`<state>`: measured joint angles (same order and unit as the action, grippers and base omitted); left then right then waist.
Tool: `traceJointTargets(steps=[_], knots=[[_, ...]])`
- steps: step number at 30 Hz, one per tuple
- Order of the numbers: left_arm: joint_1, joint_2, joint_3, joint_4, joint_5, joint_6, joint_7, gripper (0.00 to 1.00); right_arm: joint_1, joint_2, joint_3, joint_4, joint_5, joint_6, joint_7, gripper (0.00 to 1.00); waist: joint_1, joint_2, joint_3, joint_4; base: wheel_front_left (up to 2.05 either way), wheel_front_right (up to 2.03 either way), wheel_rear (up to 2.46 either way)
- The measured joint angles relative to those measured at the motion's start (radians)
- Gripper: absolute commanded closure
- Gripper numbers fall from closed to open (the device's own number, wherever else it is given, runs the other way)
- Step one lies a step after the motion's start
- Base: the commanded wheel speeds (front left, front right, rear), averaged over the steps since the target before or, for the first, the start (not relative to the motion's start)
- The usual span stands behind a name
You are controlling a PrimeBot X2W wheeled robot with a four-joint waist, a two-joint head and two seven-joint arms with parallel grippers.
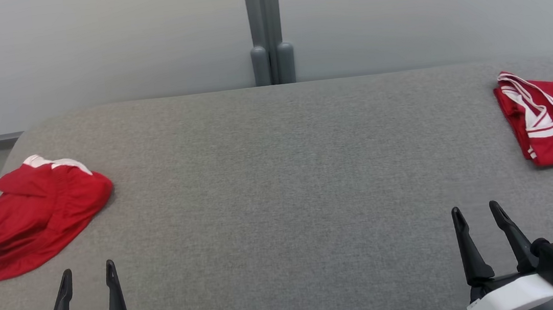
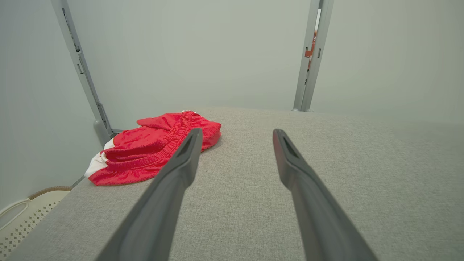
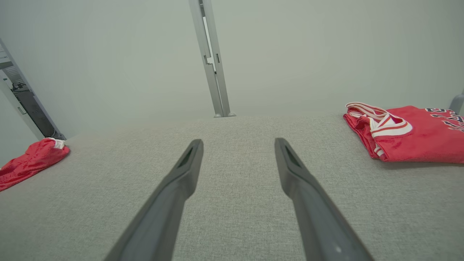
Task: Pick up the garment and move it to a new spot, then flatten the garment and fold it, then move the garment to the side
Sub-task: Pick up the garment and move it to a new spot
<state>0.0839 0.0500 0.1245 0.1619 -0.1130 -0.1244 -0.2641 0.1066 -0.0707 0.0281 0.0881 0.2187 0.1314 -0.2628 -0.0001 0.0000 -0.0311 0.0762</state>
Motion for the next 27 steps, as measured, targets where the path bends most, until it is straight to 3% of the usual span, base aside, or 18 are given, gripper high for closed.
traceJointTargets(steps=[27], knots=[[0.005, 0.007, 0.08, -0.002, 0.0, -0.002, 0.0, 0.0, -0.017, 0.017, 0.029, 0.03, -0.002, 0.0, 0.0, 0.0, 0.0, 0.0, 0.028, 0.398, 0.0, 0.0, 0.0]])
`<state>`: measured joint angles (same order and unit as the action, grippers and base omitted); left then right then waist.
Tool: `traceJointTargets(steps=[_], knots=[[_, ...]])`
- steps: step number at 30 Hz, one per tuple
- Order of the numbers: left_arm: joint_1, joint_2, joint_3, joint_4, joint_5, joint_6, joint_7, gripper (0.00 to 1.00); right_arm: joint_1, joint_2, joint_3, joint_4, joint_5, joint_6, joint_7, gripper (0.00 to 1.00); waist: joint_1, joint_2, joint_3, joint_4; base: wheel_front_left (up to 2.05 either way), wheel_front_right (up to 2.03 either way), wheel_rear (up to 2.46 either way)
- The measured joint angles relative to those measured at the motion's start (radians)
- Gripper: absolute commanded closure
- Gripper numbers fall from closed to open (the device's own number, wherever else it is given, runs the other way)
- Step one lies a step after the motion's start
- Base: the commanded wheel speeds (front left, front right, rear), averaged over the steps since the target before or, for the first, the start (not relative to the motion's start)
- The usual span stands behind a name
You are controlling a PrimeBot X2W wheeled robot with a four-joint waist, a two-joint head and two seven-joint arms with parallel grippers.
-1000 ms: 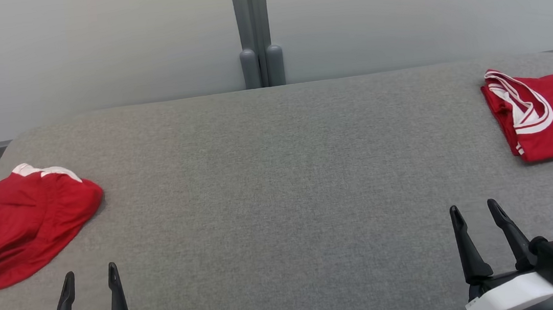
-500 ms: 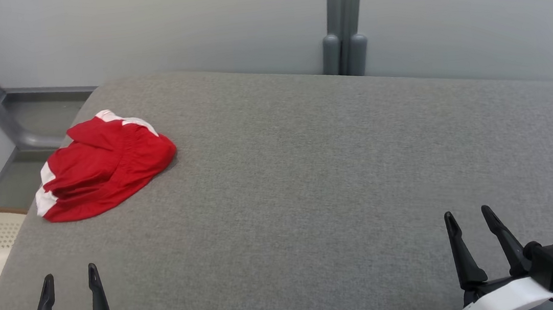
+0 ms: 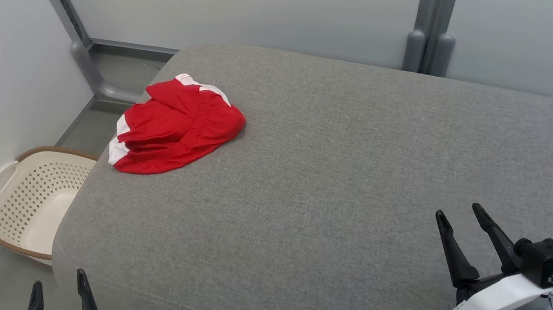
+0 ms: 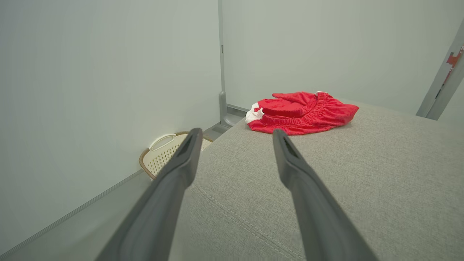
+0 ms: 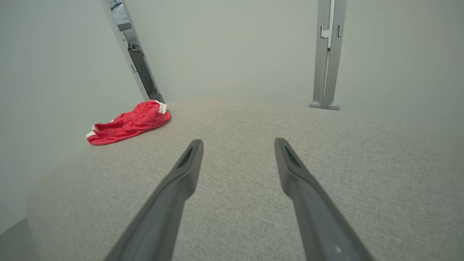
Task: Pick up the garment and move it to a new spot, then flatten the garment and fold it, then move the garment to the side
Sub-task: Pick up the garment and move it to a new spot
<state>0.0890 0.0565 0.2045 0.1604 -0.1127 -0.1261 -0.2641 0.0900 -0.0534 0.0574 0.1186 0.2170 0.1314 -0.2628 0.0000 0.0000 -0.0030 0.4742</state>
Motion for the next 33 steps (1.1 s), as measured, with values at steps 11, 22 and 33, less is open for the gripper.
traceJointTargets(steps=[11, 22, 33], knots=[[0.002, -0.002, 0.025, -0.001, -0.003, 0.0, 0.0, 0.0, -0.006, 0.0, 0.012, 0.011, 0.0, 0.0, 0.0, 0.0, 0.0, 0.0, 0.003, 0.009, 0.0, 0.0, 0.0], [-0.264, 0.032, 0.028, -0.002, -0.028, -0.001, 0.0, 0.0, -0.064, -0.052, -0.015, -0.013, -0.02, 0.0, 0.0, 0.0, 0.0001, 0.0, 0.079, -0.072, 0.0, 0.0, 0.0], [-0.663, 0.172, 0.022, 0.118, -0.079, -0.002, -0.001, 0.0, -0.134, -0.105, -0.1, -0.072, -0.036, 0.0, 0.001, 0.0, 0.0002, 0.0, 0.231, -0.218, 0.0, 0.0, 0.0]])
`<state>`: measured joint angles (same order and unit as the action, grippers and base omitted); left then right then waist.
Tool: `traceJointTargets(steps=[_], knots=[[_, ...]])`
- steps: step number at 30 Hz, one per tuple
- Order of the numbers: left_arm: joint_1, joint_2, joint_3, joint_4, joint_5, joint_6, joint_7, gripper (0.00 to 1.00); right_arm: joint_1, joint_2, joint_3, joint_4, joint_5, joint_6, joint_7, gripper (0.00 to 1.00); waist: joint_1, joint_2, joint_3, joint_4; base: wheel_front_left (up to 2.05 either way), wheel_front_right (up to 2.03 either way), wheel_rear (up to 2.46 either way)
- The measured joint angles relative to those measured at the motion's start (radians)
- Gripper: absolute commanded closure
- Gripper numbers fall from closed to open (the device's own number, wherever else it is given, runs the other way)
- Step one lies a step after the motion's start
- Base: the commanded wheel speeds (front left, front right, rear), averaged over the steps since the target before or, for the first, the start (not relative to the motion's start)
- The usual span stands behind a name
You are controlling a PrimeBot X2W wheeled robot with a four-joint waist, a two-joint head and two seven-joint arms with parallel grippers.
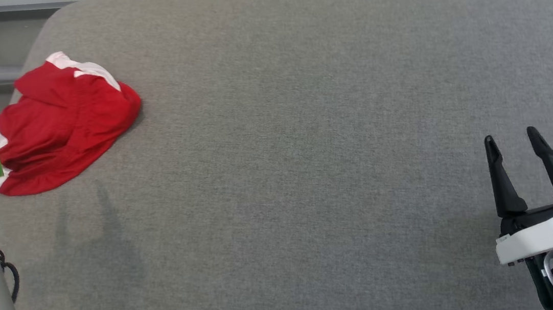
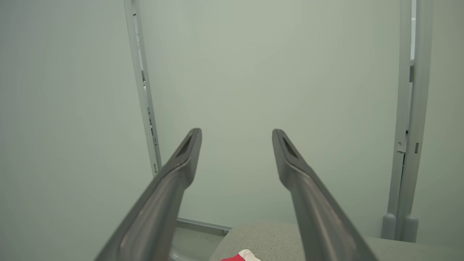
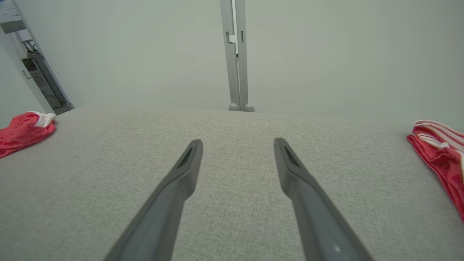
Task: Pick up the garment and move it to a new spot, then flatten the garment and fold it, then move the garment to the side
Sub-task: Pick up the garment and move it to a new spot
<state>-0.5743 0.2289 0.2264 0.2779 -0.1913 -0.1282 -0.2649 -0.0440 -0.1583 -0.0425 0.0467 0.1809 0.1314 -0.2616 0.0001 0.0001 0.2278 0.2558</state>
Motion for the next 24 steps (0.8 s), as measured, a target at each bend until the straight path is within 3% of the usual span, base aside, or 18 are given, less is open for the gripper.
traceJointTargets(steps=[6, 14, 24], knots=[[-0.188, 0.077, -0.03, 0.173, -0.078, -0.001, 0.022, 0.0, -0.029, -0.018, -0.048, -0.046, -0.003, 0.0, 0.0, 0.0, 0.0001, 0.0, 0.102, -0.079, 0.0, 0.0, 0.0], [-0.312, 0.157, -0.094, 0.409, -0.141, -0.001, 0.096, 0.0, -0.049, -0.027, -0.069, -0.083, -0.012, 0.0, 0.0, 0.0, 0.0001, 0.0, 0.222, -0.16, 0.0, 0.0, 0.0], [-0.318, 0.178, -0.141, 0.689, -0.253, -0.001, 0.251, 0.0, -0.061, -0.031, -0.076, -0.098, -0.018, 0.0, 0.01, 0.0, 0.0001, 0.0, 0.284, -0.227, 0.0, 0.0, 0.0]])
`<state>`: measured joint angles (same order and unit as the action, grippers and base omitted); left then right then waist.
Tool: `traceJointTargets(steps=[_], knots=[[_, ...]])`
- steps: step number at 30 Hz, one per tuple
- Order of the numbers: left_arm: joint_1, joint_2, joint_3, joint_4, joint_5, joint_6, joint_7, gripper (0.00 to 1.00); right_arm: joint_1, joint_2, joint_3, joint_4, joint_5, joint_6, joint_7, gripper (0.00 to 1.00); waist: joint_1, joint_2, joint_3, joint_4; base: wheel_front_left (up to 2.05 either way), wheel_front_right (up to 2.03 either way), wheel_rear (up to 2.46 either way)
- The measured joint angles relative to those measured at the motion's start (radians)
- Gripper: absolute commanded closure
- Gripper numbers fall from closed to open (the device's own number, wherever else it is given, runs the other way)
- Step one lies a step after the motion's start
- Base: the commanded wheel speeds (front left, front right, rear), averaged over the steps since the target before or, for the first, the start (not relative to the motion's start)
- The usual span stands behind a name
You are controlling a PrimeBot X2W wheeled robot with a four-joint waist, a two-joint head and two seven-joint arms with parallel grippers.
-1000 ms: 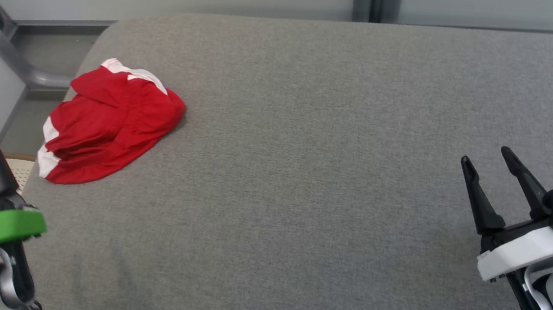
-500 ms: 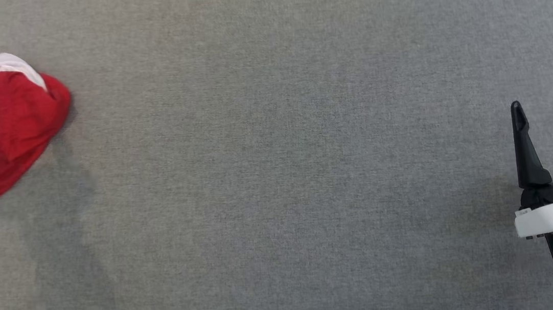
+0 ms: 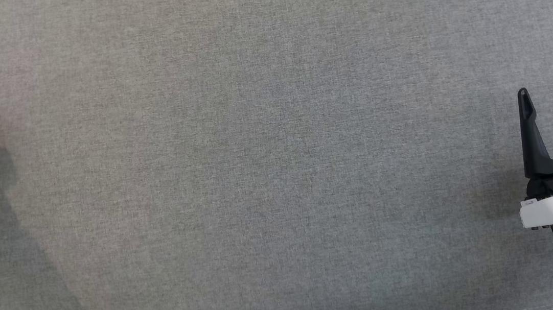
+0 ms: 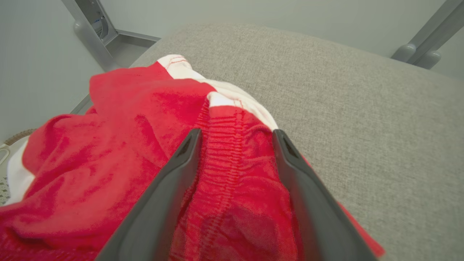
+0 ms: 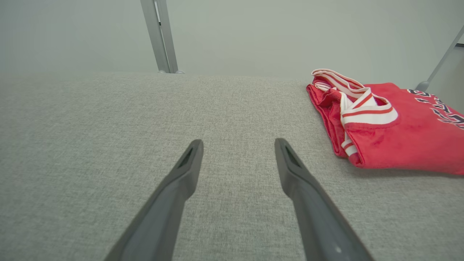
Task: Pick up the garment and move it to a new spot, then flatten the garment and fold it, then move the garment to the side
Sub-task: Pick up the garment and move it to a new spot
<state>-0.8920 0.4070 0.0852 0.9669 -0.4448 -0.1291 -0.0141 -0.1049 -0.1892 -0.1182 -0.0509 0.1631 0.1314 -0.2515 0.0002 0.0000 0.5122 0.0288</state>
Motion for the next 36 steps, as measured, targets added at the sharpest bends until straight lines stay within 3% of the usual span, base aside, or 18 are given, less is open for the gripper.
traceJointTargets(steps=[6, 7, 8, 18, 25, 32, 36], knots=[[0.0, 0.006, -0.035, 0.087, -0.064, 0.0, 0.101, 0.0, -0.001, 0.0, 0.001, -0.004, -0.003, 0.0, 0.004, 0.0, -0.0001, 0.0, -0.001, -0.003, 0.0, 0.0, 0.0], [0.0, 0.009, -0.041, 0.089, -0.068, 0.0, 0.101, 0.62, -0.001, 0.0, 0.001, -0.004, -0.003, 0.0, 0.004, 0.0, -0.0001, 0.0, -0.001, -0.003, 0.0, 0.0, 0.0], [0.0, 0.012, -0.049, 0.092, -0.072, 0.0, 0.101, 1.0, -0.002, 0.001, 0.002, -0.004, -0.003, 0.0, 0.004, 0.0, -0.0001, 0.0, -0.002, -0.004, 0.0, 0.0, 0.0], [-0.018, 0.048, -0.114, 0.066, -0.059, -0.002, -0.066, 1.0, -0.004, 0.022, 0.022, 0.032, -0.005, 0.0, 0.003, 0.0, -0.0002, 0.0, -0.051, -0.002, 0.0, 0.0, 0.0], [-0.086, 0.059, -0.169, -0.03, -0.002, -0.002, -0.178, 1.0, -0.005, 0.049, 0.044, 0.079, 0.008, 0.0, -0.006, 0.0, -0.0002, 0.0, -0.125, -0.005, 0.0, 0.0, 0.0], [-0.15, 0.042, -0.251, -0.224, 0.026, -0.002, -0.183, 1.0, -0.004, 0.084, 0.064, 0.113, 0.022, 0.0, -0.01, 0.0, -0.0003, 0.0, -0.194, -0.038, 0.0, 0.0, 0.0], [-0.168, 0.002, -0.298, -0.346, 0.026, -0.002, -0.15, 1.0, -0.003, 0.102, 0.074, 0.118, 0.028, 0.0, -0.011, 0.0, -0.0003, 0.0, -0.217, -0.087, 0.0, 0.0, 0.0]])
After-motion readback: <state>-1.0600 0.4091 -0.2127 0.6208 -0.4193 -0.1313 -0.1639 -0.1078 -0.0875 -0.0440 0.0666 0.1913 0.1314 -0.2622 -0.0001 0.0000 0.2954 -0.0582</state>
